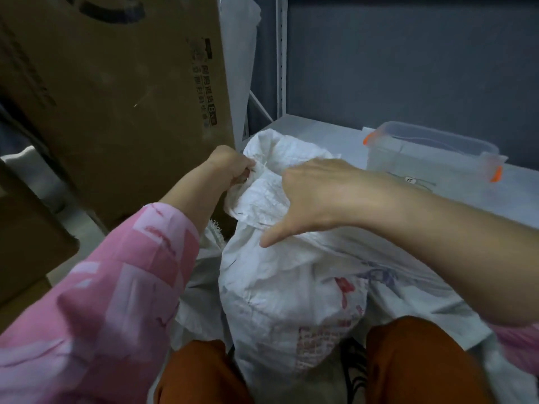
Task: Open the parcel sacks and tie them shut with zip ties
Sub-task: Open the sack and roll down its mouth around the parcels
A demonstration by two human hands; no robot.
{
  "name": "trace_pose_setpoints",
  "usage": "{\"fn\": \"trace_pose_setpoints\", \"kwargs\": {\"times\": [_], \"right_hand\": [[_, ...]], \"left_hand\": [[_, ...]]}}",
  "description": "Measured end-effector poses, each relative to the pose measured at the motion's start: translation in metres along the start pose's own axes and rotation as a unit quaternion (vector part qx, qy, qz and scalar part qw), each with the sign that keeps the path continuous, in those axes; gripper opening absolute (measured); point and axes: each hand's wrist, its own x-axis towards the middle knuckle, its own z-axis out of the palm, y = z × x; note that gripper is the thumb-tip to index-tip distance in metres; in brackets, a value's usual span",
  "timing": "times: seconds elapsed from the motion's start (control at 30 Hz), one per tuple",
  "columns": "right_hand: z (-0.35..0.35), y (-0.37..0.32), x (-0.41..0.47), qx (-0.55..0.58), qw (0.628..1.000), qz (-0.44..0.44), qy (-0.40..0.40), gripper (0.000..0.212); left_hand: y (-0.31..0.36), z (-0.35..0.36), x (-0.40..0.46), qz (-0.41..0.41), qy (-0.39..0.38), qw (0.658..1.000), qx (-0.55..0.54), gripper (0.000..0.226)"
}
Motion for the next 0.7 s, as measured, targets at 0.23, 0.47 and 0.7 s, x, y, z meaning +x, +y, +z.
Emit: {"fn": "trace_pose_setpoints", "kwargs": {"times": [0.23, 0.47, 0.7], "right_hand": [[0.028, 0.001, 0.003, -0.050, 0.982, 0.022, 0.180, 0.040], [0.032, 0.048, -0.001, -0.189, 0.957, 0.077, 0.209, 0.026], [0.039, 0.070, 0.005, -0.282, 0.920, 0.077, 0.262, 0.032]], "left_hand": [[0.000, 0.003, -0.011, -0.048, 0.009, 0.996, -0.078, 0.033], [-0.033, -0.032, -0.012, -0.183, -0.021, 0.877, -0.444, 0.037], [-0.025, -0.032, -0.022, -0.148, 0.053, 0.942, -0.295, 0.023]]}}
